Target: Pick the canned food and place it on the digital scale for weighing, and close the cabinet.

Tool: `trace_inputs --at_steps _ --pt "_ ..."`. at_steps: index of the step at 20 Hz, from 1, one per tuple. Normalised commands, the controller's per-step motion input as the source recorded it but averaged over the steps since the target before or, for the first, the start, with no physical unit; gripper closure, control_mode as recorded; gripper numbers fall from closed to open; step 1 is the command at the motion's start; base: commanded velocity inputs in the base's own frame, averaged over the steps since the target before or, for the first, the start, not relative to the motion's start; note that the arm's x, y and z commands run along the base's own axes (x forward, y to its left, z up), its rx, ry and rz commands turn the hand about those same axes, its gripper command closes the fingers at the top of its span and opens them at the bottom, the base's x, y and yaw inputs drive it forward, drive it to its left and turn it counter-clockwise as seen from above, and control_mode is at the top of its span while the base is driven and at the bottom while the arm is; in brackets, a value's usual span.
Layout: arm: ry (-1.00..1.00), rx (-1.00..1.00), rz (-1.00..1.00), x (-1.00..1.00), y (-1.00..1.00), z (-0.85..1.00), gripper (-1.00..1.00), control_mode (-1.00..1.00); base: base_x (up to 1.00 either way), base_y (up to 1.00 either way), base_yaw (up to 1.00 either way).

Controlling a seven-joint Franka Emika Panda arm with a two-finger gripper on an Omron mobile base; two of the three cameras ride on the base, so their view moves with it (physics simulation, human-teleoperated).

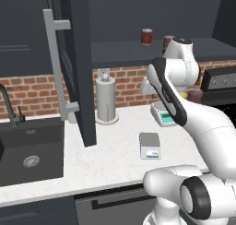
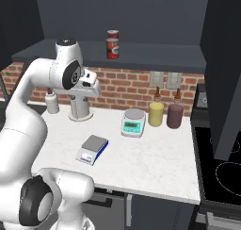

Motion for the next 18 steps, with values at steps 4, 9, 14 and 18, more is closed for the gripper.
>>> trace_inputs --at_steps 4,9,14,18 --pt "0.00 0.00 0.05 -0.33 0.06 0.00 -1.00 -1.00 0.00 0.00 0.00" --pt "-0.22 -0.01 0.02 -0.85 0.02 0.09 -1.00 -1.00 0.00 0.00 0.00" --pt "-0.35 0.00 0.00 -0.66 0.00 0.52 -1.00 -1.00 0.00 0.00 0.00" --pt "-0.41 0.00 0.00 -0.46 -0.04 0.63 -1.00 -1.00 0.00 0.00 0.00"
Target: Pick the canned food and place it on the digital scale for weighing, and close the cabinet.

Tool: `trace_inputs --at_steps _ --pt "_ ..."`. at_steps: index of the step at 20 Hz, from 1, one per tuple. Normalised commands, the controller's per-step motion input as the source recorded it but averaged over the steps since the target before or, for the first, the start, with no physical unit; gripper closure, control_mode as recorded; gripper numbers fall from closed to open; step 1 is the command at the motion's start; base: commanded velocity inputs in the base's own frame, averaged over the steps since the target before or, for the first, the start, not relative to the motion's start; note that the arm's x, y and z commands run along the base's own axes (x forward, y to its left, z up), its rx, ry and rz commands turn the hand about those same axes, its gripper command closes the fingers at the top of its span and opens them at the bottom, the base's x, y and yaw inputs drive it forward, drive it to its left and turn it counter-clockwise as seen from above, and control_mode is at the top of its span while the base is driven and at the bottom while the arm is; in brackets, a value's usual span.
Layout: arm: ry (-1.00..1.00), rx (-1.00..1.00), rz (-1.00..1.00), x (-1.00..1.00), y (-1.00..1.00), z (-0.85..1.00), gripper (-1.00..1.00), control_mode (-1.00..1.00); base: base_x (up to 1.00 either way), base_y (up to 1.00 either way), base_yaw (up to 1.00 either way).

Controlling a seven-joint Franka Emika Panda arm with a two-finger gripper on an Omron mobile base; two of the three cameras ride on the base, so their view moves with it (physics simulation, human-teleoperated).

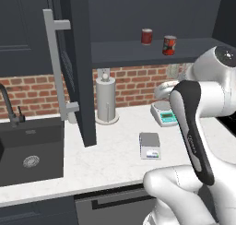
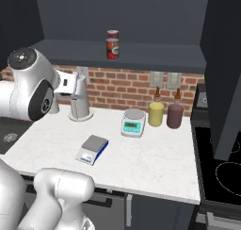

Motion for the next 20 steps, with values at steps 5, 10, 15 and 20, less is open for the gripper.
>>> trace_inputs --at_steps 5,10,15,20 --pt "-0.35 0.00 0.00 -0.26 -0.10 0.67 -1.00 -1.00 0.00 0.00 0.00" --pt "-0.20 0.00 0.00 0.00 -0.13 0.68 -1.00 -1.00 0.00 0.00 0.00" --pt "-0.07 0.00 0.00 0.00 -0.19 0.65 -1.00 -1.00 0.00 0.00 0.00" --pt "-0.01 0.00 0.00 0.00 -0.28 0.47 -1.00 -1.00 0.00 0.00 0.00"
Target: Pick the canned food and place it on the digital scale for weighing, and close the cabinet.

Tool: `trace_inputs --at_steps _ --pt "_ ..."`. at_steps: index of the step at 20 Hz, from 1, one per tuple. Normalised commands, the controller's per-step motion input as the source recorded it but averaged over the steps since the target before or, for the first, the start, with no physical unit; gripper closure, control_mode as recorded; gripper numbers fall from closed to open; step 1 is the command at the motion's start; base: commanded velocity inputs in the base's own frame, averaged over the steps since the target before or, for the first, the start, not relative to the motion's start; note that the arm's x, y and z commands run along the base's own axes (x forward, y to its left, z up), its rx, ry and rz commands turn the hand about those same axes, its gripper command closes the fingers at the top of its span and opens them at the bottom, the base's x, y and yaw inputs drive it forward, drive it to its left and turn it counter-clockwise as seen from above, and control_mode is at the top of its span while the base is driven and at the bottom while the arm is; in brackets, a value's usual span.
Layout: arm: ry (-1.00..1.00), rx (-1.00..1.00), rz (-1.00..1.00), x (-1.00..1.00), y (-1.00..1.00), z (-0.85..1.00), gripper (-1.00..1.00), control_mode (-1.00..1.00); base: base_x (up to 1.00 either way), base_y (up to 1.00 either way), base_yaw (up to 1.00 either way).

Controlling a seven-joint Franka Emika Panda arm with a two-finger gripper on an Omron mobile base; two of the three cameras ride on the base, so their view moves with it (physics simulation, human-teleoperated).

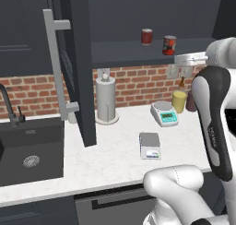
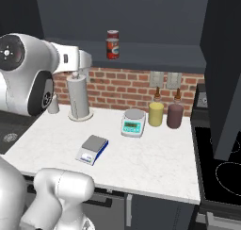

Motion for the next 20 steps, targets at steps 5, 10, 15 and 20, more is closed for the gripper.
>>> trace_inputs --at_steps 5,10,15,20 --pt "0.00 0.00 0.00 0.18 -0.36 0.10 -1.00 -1.00 0.00 0.00 0.00" --pt "-0.01 0.00 0.00 0.58 -0.30 0.00 -1.00 -1.00 0.00 0.00 0.00" --pt "0.04 0.00 0.00 0.70 -0.15 0.00 -1.00 -1.00 0.00 0.00 0.00" --pt "0.05 0.00 0.00 0.76 0.00 0.00 -1.00 -1.00 0.00 0.00 0.00"
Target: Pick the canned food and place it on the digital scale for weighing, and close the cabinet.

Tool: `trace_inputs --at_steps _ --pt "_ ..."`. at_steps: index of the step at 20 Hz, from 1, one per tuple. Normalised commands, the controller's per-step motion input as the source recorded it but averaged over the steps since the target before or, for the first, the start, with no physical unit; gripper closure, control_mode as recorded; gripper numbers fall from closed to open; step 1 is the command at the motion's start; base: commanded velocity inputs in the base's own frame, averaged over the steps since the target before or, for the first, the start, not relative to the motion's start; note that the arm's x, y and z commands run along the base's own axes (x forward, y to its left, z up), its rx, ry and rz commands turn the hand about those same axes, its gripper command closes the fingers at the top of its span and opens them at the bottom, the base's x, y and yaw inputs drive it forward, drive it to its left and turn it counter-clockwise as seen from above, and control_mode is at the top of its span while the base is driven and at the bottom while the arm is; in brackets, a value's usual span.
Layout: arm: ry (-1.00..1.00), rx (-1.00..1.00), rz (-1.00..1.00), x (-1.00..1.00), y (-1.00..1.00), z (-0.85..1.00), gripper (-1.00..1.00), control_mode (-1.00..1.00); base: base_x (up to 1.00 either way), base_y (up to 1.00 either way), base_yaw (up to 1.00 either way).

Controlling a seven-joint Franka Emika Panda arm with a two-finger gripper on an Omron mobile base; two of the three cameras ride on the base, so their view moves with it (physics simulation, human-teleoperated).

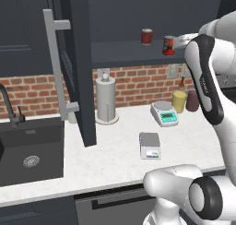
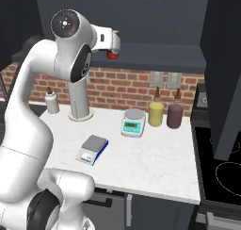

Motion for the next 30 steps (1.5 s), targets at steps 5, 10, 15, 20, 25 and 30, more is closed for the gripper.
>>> trace_inputs --at_steps 5,10,15,20,25,30 --pt "0.00 0.00 0.01 0.62 0.00 -0.02 -1.00 -1.00 0.00 0.00 0.00" --pt "0.01 0.00 0.00 0.57 0.00 -0.16 -1.00 -1.00 0.00 0.00 0.00" --pt "0.05 0.00 0.00 0.54 -0.01 -0.19 -1.00 -1.00 0.00 0.00 0.00" --pt "0.08 0.00 0.00 0.53 -0.14 -0.08 -1.00 -1.00 0.00 0.00 0.00" --pt "0.04 0.00 0.00 0.44 -0.27 0.00 -1.00 -1.00 0.00 0.00 0.00" --pt "0.00 0.00 0.00 0.28 -0.03 -0.04 -1.00 -1.00 0.00 0.00 0.00"
